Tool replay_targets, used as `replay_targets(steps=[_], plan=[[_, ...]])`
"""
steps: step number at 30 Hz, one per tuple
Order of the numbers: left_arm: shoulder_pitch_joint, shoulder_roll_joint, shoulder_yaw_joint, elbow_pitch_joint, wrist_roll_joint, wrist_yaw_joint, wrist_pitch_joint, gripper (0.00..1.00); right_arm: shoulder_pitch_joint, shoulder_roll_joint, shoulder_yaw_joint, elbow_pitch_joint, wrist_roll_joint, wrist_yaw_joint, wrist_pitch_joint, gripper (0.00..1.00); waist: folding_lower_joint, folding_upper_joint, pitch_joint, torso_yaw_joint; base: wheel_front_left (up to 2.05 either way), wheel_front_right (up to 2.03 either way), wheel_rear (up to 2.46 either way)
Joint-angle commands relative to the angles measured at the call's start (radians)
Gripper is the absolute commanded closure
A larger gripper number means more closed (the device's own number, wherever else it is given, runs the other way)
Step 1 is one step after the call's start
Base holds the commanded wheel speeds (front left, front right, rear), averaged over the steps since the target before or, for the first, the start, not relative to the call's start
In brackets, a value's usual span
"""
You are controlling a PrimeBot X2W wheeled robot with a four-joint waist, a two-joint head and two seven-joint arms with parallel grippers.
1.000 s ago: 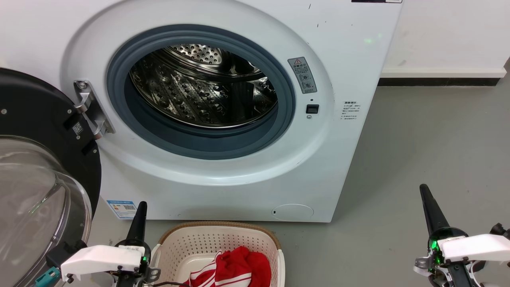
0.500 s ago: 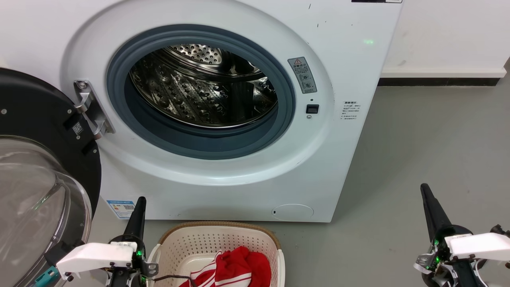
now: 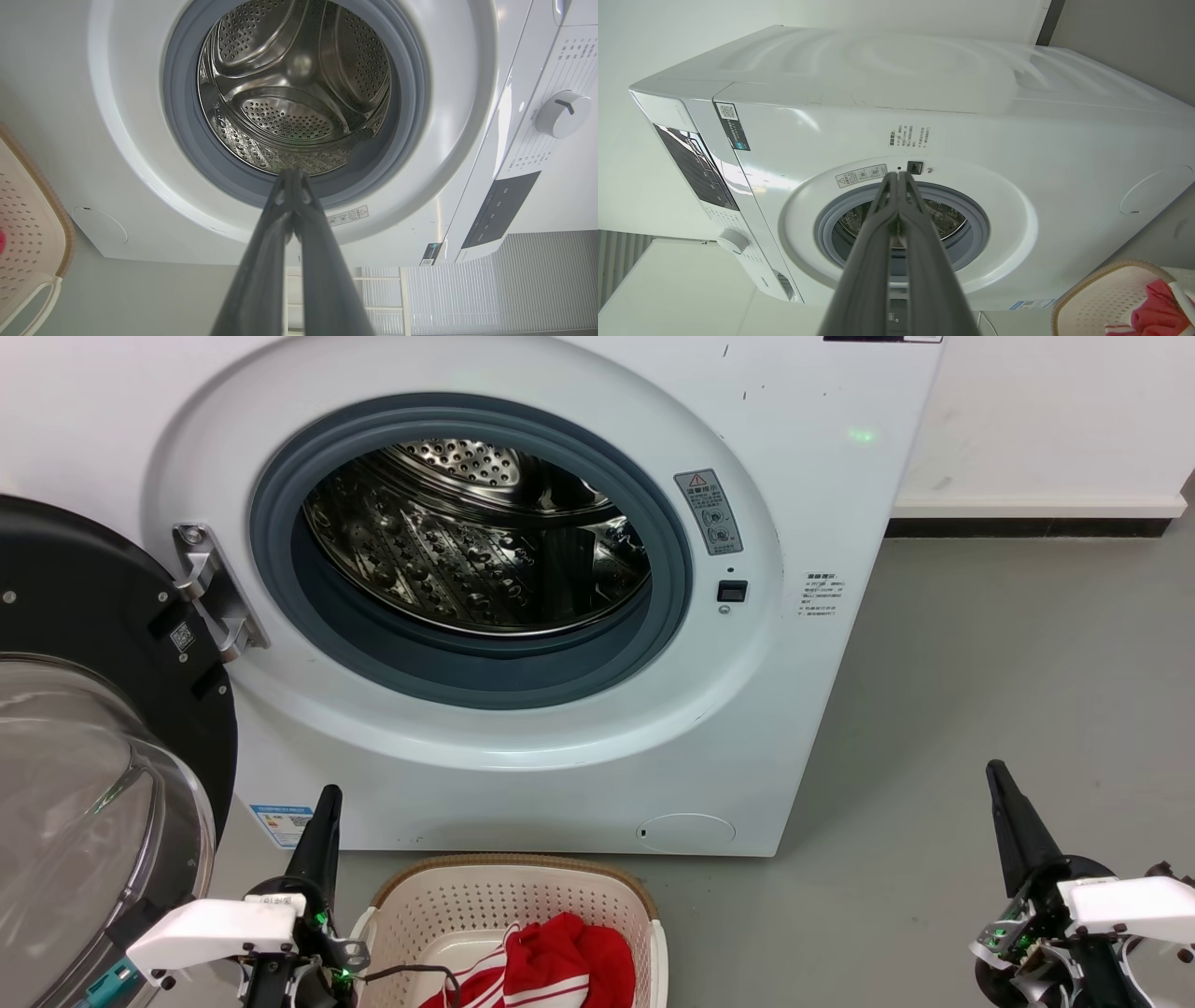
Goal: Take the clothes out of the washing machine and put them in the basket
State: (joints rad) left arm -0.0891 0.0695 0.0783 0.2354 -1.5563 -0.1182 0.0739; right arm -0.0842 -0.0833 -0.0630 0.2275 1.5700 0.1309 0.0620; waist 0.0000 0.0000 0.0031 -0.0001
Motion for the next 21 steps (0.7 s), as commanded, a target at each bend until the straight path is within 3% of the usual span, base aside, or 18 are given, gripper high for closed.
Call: replay_targets(steps=[1, 10, 21], plan=[[-0.016, 0.001, 0.005, 0.003, -0.02, -0.007, 0.006, 1.0, -0.022, 0.003, -0.004, 0.004, 0.019, 0.0, 0.005, 1.0, 0.0, 0.0, 0.0, 0.0, 0.0, 0.0, 0.0], [-0.022, -0.001, 0.013, 0.011, -0.082, -0.016, 0.023, 1.0, -0.026, 0.005, -0.012, 0.019, 0.082, 0.0, 0.023, 1.0, 0.0, 0.0, 0.0, 0.0, 0.0, 0.0, 0.0], [-0.022, -0.003, 0.015, 0.011, -0.073, -0.015, 0.027, 1.0, -0.027, 0.008, -0.016, 0.018, 0.071, 0.0, 0.026, 1.0, 0.0, 0.0, 0.0, 0.0, 0.0, 0.0, 0.0]])
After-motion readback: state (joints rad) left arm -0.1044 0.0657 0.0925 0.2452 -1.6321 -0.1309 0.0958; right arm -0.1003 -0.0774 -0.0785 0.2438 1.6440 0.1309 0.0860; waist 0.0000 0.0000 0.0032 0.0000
